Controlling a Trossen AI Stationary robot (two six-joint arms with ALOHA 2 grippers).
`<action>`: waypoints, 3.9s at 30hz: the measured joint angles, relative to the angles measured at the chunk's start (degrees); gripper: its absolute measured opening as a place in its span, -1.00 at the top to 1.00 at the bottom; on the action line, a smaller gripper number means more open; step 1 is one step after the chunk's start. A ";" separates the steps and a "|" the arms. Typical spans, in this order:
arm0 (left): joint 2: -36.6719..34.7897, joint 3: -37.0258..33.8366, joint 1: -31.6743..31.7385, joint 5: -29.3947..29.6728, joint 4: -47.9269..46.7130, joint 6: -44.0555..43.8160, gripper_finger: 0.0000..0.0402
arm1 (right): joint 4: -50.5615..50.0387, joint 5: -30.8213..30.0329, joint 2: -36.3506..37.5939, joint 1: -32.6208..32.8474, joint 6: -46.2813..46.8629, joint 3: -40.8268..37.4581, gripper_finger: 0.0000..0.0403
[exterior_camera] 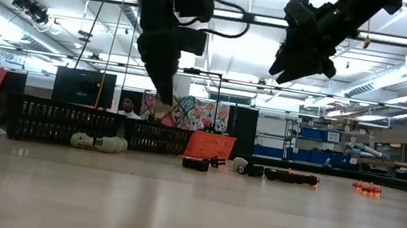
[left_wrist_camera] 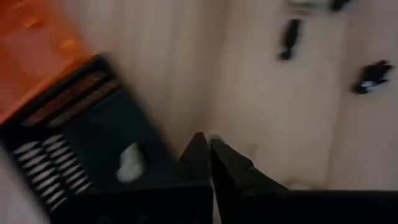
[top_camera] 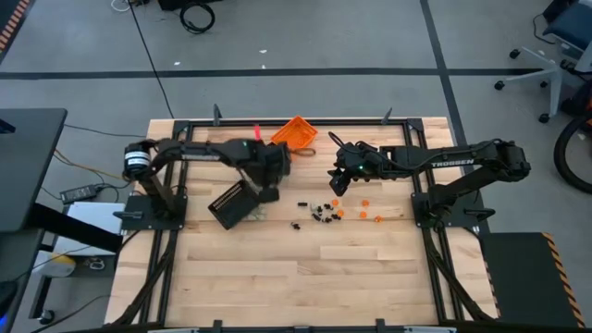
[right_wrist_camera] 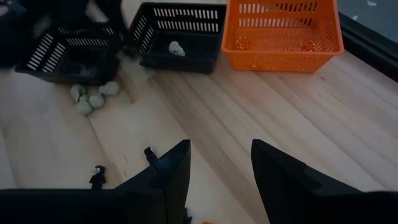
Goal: Sort Halloween decoration
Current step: Put the white skull toy into the top black bin
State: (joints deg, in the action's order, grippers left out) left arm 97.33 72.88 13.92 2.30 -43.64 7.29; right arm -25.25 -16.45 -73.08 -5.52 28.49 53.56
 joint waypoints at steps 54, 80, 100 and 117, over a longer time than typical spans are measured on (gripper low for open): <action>11.82 -0.16 -6.58 -8.38 0.96 1.92 -0.01 | -0.26 -0.15 0.00 -0.24 0.00 0.00 0.14; 13.56 -0.04 -7.04 -6.67 -0.56 -1.63 0.78 | -0.11 0.00 0.00 -0.24 0.26 0.00 0.14; 13.73 5.33 -7.00 -6.71 -3.02 -1.83 0.82 | -0.11 0.00 0.00 -0.24 0.31 0.00 0.14; 5.37 9.03 4.63 2.80 -6.50 -0.19 0.82 | -0.26 0.02 0.00 -0.24 0.02 0.00 0.14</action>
State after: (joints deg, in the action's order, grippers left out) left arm 102.70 81.91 18.55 5.10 -50.14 7.09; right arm -25.52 -16.43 -73.08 -5.76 28.51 53.56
